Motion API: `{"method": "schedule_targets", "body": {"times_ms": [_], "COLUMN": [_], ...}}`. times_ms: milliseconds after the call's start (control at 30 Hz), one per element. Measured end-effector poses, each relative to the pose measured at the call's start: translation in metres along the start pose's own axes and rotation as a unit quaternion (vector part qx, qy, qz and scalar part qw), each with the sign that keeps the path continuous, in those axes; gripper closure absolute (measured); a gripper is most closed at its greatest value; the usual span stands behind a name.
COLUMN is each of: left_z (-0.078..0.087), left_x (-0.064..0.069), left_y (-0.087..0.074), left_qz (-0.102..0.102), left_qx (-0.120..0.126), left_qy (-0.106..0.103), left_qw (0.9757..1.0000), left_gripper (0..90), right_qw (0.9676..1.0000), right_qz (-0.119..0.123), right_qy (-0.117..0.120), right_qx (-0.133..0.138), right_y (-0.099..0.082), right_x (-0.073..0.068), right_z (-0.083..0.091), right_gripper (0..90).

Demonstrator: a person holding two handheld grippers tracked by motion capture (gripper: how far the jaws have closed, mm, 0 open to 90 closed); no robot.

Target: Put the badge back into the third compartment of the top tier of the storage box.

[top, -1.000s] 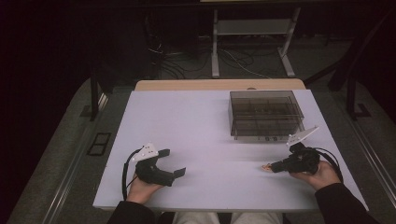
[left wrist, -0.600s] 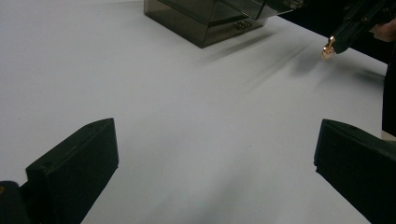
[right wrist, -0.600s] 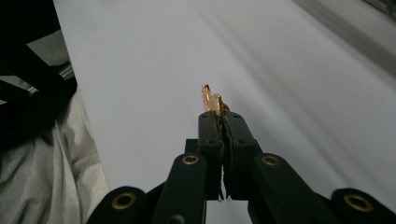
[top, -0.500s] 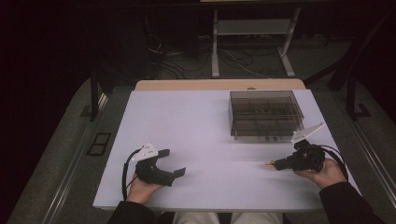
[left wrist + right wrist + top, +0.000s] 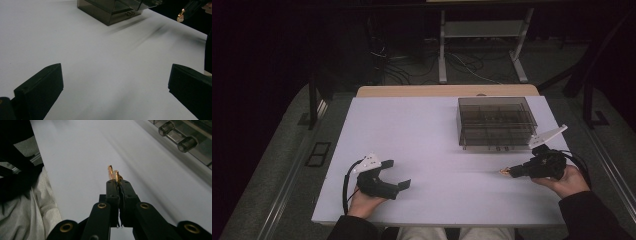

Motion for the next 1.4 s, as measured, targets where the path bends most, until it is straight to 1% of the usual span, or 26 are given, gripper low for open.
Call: {"method": "schedule_targets", "body": {"times_ms": [267,600,867,1400], "left_z": [0.0,0.0,0.0,0.0], "left_x": [0.0,0.0,0.0,-0.001], "left_y": [0.0,0.0,0.0,0.0], "left_qz": [0.001,0.001,0.001,0.0], "left_qx": [0.001,0.001,0.001,0.0], "left_qy": [-0.001,-0.001,-0.001,-0.001], "left_qw": [1.0,1.0,1.0,1.0], "left_gripper": [0.0,0.0,0.0,0.0], "right_qw": [1.0,0.9999,0.9998,0.9995], "right_qz": [0.001,0.006,0.009,0.006], "right_qy": [-0.006,-0.013,-0.018,-0.029], "right_qx": [-0.001,0.004,0.006,0.011], "right_y": [0.005,0.014,0.019,0.029], "right_x": [0.0,0.002,0.004,0.013], "right_z": [0.009,0.021,0.028,0.041], "right_gripper": [86.0,86.1,86.0,86.0]}}
Point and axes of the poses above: each handheld gripper's, and its own axes: z roughly backward along the jaws, y roughly out of its top, x roughly to its right, the point moved 1 cm from there along -z, roughly forward along the jaws, and after that the axes turned 8 degrees about z, right-handed, at the moved point
